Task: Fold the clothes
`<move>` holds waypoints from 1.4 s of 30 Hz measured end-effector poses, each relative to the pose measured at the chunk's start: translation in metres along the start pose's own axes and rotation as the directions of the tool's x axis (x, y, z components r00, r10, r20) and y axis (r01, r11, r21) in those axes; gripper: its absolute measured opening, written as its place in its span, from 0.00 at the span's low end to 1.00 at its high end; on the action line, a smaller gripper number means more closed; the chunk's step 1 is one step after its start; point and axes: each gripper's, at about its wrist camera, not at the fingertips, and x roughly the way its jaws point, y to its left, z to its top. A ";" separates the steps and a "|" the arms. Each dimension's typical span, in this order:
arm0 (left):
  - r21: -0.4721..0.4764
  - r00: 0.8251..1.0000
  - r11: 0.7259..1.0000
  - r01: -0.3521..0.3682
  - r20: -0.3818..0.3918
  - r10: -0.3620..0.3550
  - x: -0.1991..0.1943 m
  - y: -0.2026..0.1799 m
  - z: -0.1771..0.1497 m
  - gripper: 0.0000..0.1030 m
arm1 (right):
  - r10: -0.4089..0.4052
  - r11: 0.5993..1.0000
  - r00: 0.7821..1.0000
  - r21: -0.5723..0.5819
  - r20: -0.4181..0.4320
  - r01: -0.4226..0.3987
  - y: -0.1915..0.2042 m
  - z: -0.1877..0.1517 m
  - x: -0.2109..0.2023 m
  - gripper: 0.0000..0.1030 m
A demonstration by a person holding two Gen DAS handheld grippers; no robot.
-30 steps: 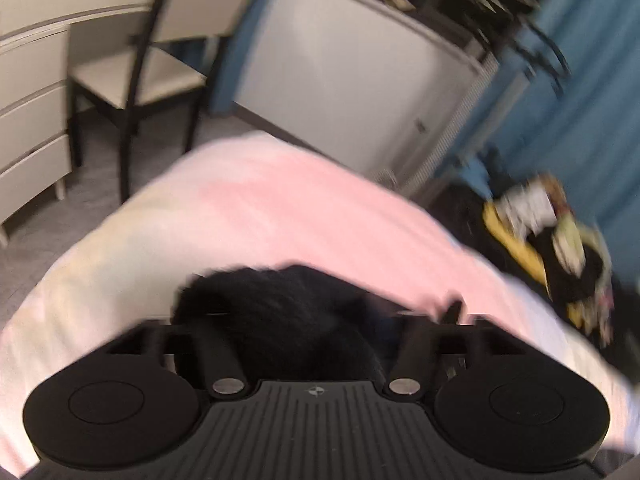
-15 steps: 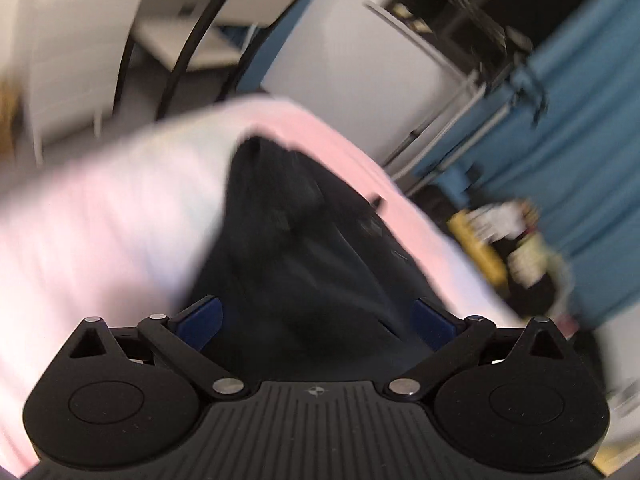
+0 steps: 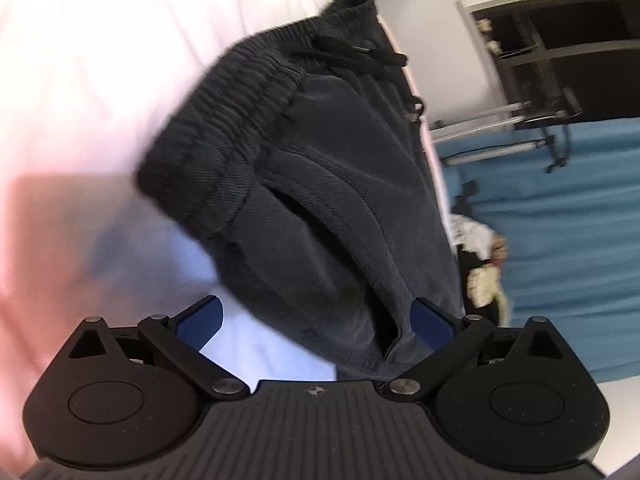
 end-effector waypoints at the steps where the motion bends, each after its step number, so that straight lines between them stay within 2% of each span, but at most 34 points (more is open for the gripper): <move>1: -0.020 1.000 0.999 0.025 0.003 -0.025 0.004 0.005 0.000 0.88 | -0.004 1.000 1.000 0.007 -0.005 0.004 -0.003 -0.001 0.001 0.91; 2: -0.023 0.999 0.999 0.043 0.017 -0.043 0.005 0.009 0.002 0.82 | -0.005 1.000 1.000 0.010 -0.006 0.005 -0.004 -0.001 0.003 0.91; 4: -0.018 0.996 0.997 0.069 0.050 -0.068 0.006 0.014 0.008 0.50 | -0.003 1.000 1.000 -0.024 0.010 0.003 0.002 -0.002 0.005 0.91; 5: -0.016 0.995 0.997 0.076 0.067 -0.075 0.007 0.015 0.009 0.43 | 0.003 0.999 1.000 -0.054 0.021 -0.002 0.007 -0.003 0.006 0.91; 7: -0.032 0.989 0.992 0.120 0.093 -0.117 0.005 0.025 0.012 0.16 | 0.011 0.995 0.999 -0.104 0.033 -0.008 0.018 -0.006 0.011 0.91; 9: -0.014 0.978 0.987 0.162 0.135 -0.158 -0.003 0.031 0.013 0.08 | 0.006 0.990 1.000 -0.139 0.026 -0.002 0.027 -0.009 0.019 0.91; 11: 0.031 0.954 0.979 0.203 0.220 -0.205 -0.022 0.031 0.011 0.07 | 0.001 0.989 1.000 -0.149 0.016 0.002 0.036 -0.010 0.030 0.91; 12: 0.046 0.932 0.972 0.232 0.274 -0.236 -0.033 0.032 0.008 0.07 | 0.002 0.990 1.000 -0.144 0.011 0.000 0.041 -0.011 0.036 0.91; 14: 0.075 0.874 0.954 0.292 0.383 -0.298 -0.054 0.035 0.002 0.06 | 0.008 0.990 1.000 -0.143 0.013 -0.006 0.049 -0.013 0.042 0.91; 15: 0.068 0.851 0.949 0.308 0.425 -0.307 -0.061 0.038 0.000 0.06 | 0.010 0.990 1.000 -0.143 0.015 -0.008 0.052 -0.013 0.045 0.91; 16: 0.045 0.835 0.949 0.313 0.463 -0.298 -0.067 0.044 -0.002 0.06 | 0.004 0.989 1.000 -0.149 0.022 -0.001 0.056 -0.013 0.046 0.91; 17: 0.014 0.825 0.951 0.309 0.493 -0.276 -0.070 0.052 -0.003 0.06 | -0.002 0.987 1.000 -0.158 0.028 0.006 0.059 -0.013 0.047 0.90; 18: -0.021 0.825 0.953 0.302 0.507 -0.250 -0.070 0.059 -0.002 0.06 | -0.008 0.986 0.999 -0.166 0.034 0.013 0.062 -0.013 0.048 0.90; 20: -0.071 0.840 0.956 0.286 0.498 -0.215 -0.064 0.071 0.001 0.06 | -0.025 0.984 0.999 -0.175 0.040 0.031 0.061 -0.011 0.049 0.90; 23: -0.077 0.859 0.967 0.243 0.480 -0.178 -0.061 0.078 0.003 0.06 | -0.061 0.983 0.997 -0.172 0.041 0.068 0.055 -0.003 0.051 0.90; 27: -0.070 0.866 0.975 0.212 0.476 -0.154 -0.063 0.074 0.000 0.06 | -0.129 0.987 0.991 -0.087 0.043 0.133 0.032 0.039 0.068 0.90; 32: -0.062 0.873 0.983 0.174 0.471 -0.125 -0.068 0.073 0.004 0.06 | -0.222 0.975 0.975 -0.024 0.030 0.222 -0.006 0.094 0.111 0.91; 36: -0.037 0.873 0.991 0.126 0.478 -0.093 -0.070 0.065 0.006 0.07 | -0.325 0.941 0.946 -0.101 -0.002 0.323 -0.032 0.119 0.153 0.90; 39: -0.013 0.868 0.996 0.083 0.493 -0.066 -0.072 0.057 0.003 0.07 | -0.371 0.928 0.928 0.019 -0.036 0.372 -0.070 0.131 0.173 0.89; 42: 0.000 0.856 0.999 0.040 0.516 -0.034 -0.070 0.050 0.000 0.07 | -0.350 0.933 0.936 0.081 -0.040 0.352 -0.101 0.136 0.180 0.89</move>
